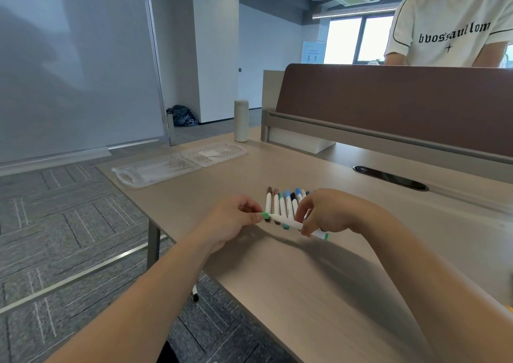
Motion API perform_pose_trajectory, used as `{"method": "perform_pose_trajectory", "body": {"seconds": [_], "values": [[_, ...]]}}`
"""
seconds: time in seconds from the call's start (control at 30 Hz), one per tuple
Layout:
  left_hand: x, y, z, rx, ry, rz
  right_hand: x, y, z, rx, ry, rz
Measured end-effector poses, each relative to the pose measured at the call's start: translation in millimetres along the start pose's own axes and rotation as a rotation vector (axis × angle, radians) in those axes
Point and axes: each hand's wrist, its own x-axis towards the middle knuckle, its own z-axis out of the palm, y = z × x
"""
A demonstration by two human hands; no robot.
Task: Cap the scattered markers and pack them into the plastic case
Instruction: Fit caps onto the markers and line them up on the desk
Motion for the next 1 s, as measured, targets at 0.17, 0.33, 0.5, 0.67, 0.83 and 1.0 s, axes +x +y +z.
{"method": "perform_pose_trajectory", "body": {"seconds": [0.17,0.33,0.5,0.67,0.83,1.0], "values": [[-4,3,4,-0.028,-0.042,0.040,3,-2,5,-0.043,-0.008,-0.057],[-7,4,1,-0.125,-0.066,0.041,2,1,8,0.165,-0.006,-0.151],[-4,17,7,-0.163,0.038,0.054,2,0,2,0.243,0.027,-0.155],[-3,43,20,0.014,0.366,-0.020,33,-1,6,0.111,0.247,0.094],[-10,53,29,0.054,0.247,0.006,55,-1,11,0.051,0.301,0.256],[-16,58,32,0.085,0.239,0.035,66,-4,10,0.044,0.254,0.295]]}}
